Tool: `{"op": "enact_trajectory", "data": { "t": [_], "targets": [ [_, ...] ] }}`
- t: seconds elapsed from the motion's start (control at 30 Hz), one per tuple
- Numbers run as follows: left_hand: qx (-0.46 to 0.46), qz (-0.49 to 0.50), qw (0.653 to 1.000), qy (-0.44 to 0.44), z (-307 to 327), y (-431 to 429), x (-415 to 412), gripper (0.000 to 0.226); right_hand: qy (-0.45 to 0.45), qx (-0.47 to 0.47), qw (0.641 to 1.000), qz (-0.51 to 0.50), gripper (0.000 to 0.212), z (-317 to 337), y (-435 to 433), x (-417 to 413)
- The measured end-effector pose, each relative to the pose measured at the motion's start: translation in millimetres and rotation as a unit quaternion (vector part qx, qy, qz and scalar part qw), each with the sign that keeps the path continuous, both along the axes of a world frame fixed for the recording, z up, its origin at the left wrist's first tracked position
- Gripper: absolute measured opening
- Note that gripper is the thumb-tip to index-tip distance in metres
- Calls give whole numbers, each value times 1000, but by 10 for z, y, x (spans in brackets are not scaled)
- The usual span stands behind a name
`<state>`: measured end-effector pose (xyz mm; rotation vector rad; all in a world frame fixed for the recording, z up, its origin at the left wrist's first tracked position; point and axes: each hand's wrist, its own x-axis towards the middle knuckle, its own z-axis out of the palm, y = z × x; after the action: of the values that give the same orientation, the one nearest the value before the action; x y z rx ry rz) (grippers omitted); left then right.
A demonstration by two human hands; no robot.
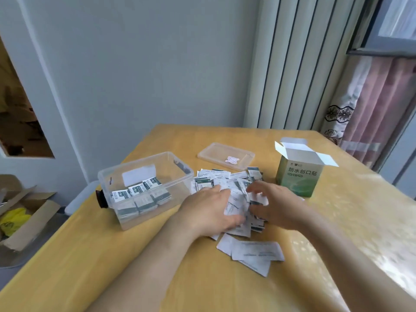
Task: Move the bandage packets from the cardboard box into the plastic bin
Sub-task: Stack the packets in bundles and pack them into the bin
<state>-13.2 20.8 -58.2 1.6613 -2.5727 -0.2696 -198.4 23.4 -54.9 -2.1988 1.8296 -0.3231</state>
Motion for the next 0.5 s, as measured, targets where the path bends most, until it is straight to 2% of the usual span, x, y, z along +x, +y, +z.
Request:
{"op": "enact_trajectory", "data": {
  "t": [0.07, 0.23, 0.37, 0.5],
  "targets": [
    [-31, 5, 999, -24, -100, -5, -55, 63, 12, -21, 1000, 15, 46, -109, -1, -29],
    [-164, 1, 986, 11, -151, 23, -106, 27, 23, -45, 998, 39, 57, -178, 12, 13],
    [-173, -5, 984, 48, -162, 39, -60, 24, 56, -108, 992, 42, 47, -228, 75, 145],
    [-190, -5, 976, 108, -186, 25, 16, 13, 67, -133, 988, 31, 36, -232, 52, 148]
  ]
}}
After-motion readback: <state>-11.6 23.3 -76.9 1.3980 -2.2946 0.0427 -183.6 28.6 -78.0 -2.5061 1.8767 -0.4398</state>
